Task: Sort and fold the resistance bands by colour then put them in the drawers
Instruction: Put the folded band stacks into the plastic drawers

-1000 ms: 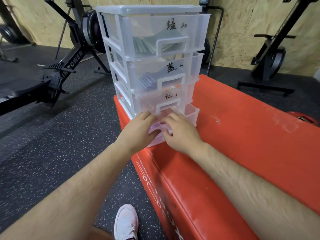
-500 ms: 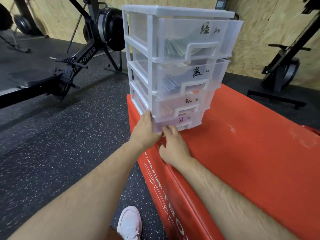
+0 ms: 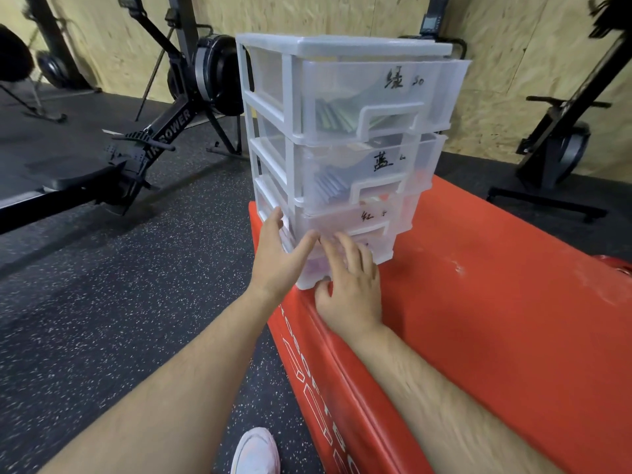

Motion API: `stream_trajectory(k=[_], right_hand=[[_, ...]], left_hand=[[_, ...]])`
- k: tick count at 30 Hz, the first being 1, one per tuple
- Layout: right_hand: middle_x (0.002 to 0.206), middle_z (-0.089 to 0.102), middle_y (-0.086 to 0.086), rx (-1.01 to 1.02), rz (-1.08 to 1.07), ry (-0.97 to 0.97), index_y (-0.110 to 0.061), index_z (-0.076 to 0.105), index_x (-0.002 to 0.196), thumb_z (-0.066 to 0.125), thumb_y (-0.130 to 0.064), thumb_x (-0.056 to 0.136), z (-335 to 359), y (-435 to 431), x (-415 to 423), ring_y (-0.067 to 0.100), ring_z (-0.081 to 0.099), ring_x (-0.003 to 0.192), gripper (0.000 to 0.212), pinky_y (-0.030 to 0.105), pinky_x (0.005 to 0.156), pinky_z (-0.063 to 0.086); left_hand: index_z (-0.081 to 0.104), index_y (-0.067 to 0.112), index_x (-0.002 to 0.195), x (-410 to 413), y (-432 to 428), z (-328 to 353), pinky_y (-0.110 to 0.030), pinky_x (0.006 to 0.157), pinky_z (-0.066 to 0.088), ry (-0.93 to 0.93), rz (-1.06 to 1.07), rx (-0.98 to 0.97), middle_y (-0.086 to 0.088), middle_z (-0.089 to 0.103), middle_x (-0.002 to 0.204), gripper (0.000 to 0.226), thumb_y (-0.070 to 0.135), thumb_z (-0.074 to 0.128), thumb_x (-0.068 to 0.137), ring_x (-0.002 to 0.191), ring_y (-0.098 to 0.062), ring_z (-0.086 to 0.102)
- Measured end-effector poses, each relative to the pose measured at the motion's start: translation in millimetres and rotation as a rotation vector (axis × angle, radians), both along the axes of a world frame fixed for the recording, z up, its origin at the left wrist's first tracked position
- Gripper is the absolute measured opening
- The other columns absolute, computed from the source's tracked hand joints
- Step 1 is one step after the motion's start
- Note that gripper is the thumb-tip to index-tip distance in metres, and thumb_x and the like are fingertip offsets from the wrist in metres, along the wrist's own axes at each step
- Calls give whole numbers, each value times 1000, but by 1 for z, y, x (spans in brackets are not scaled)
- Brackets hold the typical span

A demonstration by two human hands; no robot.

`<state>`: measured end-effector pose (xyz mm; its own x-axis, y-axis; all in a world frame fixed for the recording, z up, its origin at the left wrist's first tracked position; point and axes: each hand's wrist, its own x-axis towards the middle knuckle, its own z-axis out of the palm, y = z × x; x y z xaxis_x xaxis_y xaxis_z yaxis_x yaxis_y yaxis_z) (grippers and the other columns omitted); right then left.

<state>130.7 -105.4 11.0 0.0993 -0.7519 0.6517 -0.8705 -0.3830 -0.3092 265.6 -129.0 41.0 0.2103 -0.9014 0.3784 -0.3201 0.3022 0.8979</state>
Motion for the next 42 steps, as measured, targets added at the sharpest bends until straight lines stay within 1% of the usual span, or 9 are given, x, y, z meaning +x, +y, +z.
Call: stream_trajectory(k=[3, 6, 9, 14, 20, 29, 34, 37, 42], right_hand=[[152, 43, 1, 116, -17, 65, -25, 44, 149, 38, -23, 70, 12, -6, 3, 30, 41, 130, 79, 49, 106, 41], [159, 34, -3, 246, -7, 168, -27, 38, 153, 48, -21, 71, 19, -12, 3, 30, 38, 134, 83, 48, 107, 38], [160, 31, -5, 328, 29, 208, -27, 39, 153, 53, -20, 73, 26, -16, 1, 28, 35, 135, 81, 47, 107, 35], [133, 57, -4, -38, 40, -19, -22, 64, 124, 47, -19, 68, 35, -1, -11, 26, 51, 119, 58, 47, 95, 47], [160, 35, -5, -120, -43, 35, -30, 48, 148, 61, -21, 72, 65, -3, -5, 31, 41, 131, 77, 48, 108, 37], [168, 14, -11, 186, -19, 307, -35, 28, 157, 52, -26, 77, 95, -24, -4, 31, 24, 140, 85, 49, 114, 28], [151, 46, -9, -44, -22, 139, -29, 57, 139, 54, -24, 72, 104, -19, -7, 27, 42, 130, 67, 47, 103, 40], [155, 41, -7, -225, -21, 79, -30, 52, 144, 59, -23, 73, 118, -17, -8, 27, 41, 132, 72, 44, 104, 35], [162, 30, -9, -188, -50, 187, -30, 40, 153, 54, -28, 78, 146, -24, -4, 30, 33, 143, 76, 48, 110, 28]], left_hand=[[57, 38, 95, -3, -10, 8, -8, 83, 44, 30, 1, -23, 21, 65, 96, 22, 21, 71, 89, 94, 15, 58], [66, 23, 106, 2, -20, 6, -30, 94, 52, 75, 72, -2, 10, 71, 102, 24, 32, 74, 85, 99, -3, 65], [66, 16, 110, 6, -24, 7, -28, 93, 52, 110, 97, 35, 9, 70, 104, 33, 33, 76, 83, 99, -5, 65], [58, 19, 120, 4, -16, 19, -26, 95, 47, 126, 185, -25, 7, 57, 114, 40, 34, 65, 83, 111, -9, 57], [42, 22, 146, -12, -13, 53, -25, 112, 32, 114, 77, -109, 13, 44, 144, 75, 55, 68, 85, 134, 0, 40], [64, 19, 118, 1, -30, 75, -31, 100, 49, 135, 159, -70, 14, 66, 111, 44, 41, 77, 82, 106, -1, 61], [63, 22, 117, 2, -27, 81, -39, 100, 49, 127, 205, -90, 12, 63, 114, 38, 37, 72, 83, 107, -2, 59], [52, 28, 129, -9, -18, 101, -34, 104, 45, 243, 195, -233, 13, 50, 128, 45, 42, 63, 87, 120, 0, 51], [44, 33, 138, -26, -14, 131, -9, 98, 35, 262, 65, -246, 25, 50, 126, 51, 38, 67, 92, 118, 14, 46]])
